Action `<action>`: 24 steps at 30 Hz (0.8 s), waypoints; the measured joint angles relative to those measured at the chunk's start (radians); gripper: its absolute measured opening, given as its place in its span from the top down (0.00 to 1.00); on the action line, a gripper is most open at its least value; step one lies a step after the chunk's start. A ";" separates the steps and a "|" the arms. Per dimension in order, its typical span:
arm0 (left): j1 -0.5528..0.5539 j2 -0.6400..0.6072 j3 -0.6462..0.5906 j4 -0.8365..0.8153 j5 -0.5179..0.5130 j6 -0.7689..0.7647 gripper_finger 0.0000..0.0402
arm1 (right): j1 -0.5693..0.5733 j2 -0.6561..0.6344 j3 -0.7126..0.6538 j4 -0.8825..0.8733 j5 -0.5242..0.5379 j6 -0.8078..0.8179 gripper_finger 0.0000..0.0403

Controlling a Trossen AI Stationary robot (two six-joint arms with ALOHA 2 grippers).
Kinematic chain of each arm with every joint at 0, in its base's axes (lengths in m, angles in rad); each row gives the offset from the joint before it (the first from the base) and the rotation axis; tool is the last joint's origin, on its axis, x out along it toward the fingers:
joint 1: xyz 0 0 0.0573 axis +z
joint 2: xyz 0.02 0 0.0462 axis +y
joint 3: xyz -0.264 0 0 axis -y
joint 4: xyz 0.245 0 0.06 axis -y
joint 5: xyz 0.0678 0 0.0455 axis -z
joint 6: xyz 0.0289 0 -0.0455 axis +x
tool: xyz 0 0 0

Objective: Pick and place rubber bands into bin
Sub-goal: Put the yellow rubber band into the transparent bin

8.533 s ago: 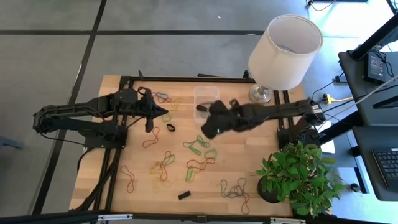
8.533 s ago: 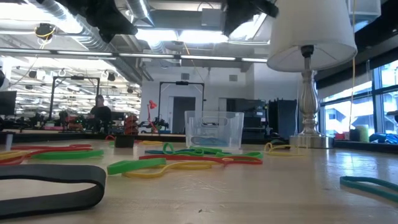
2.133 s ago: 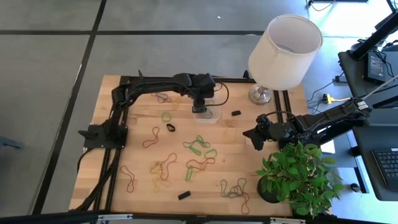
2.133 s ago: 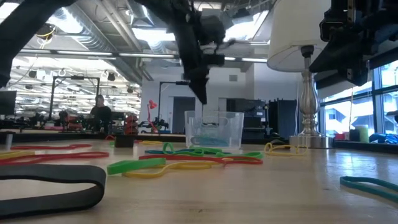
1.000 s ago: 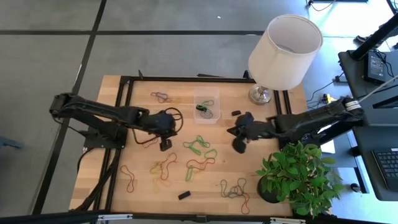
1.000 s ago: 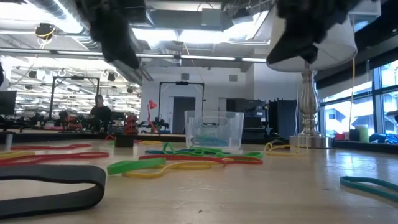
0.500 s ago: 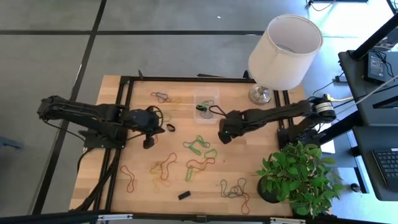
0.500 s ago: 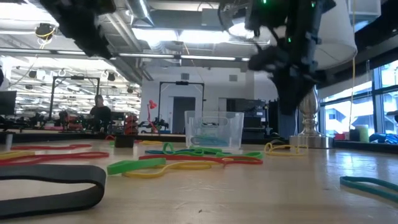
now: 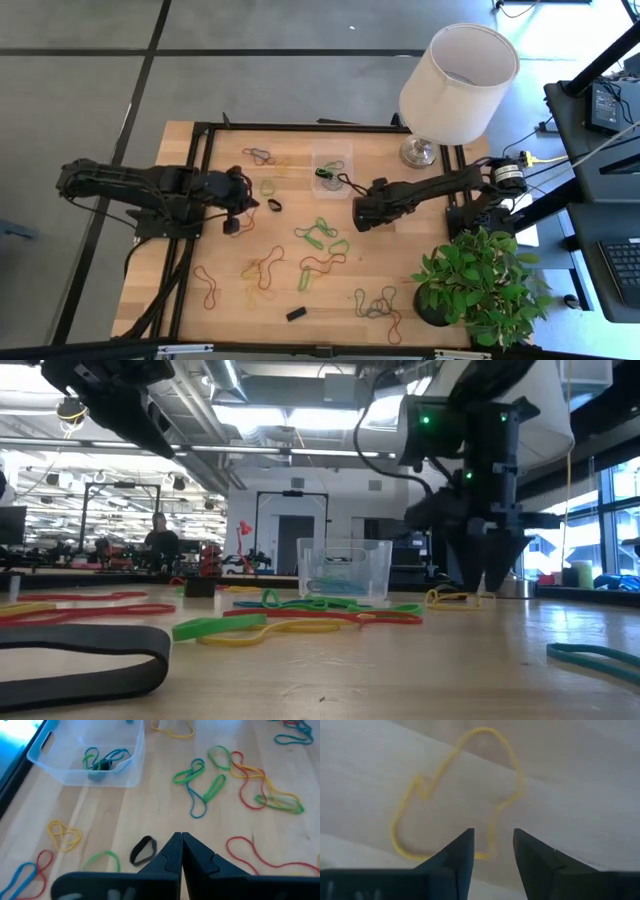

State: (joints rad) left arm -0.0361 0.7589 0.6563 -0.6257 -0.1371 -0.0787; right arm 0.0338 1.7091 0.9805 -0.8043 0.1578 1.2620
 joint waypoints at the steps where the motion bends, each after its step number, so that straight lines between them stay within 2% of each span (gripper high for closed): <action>1: 0.006 0.000 0.000 -0.004 0.000 0.004 1.00 | 0.001 0.005 -0.009 0.014 0.000 0.019 0.67; 5: 0.023 -0.001 0.000 -0.007 0.009 0.015 0.99 | 0.002 0.009 -0.043 0.042 -0.002 0.058 0.74; 11: 0.034 -0.001 0.000 -0.022 0.072 0.040 1.00 | 0.011 0.008 -0.063 0.067 0.002 0.099 0.95; 13: 0.034 -0.001 0.000 -0.035 0.078 0.040 0.99 | 0.020 0.010 -0.042 0.074 0.002 0.099 0.98; 18: 0.034 0.000 0.000 -0.067 0.077 0.040 1.00 | 0.041 0.010 0.076 -0.015 0.011 0.094 0.99; 24: 0.034 0.000 0.000 -0.069 0.077 0.040 1.00 | 0.069 0.009 0.340 -0.263 0.168 0.090 0.99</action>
State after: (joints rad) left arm -0.0025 0.7586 0.6563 -0.6950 -0.0605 -0.0383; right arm 0.1031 1.7184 1.3202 -1.0674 0.3255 1.3519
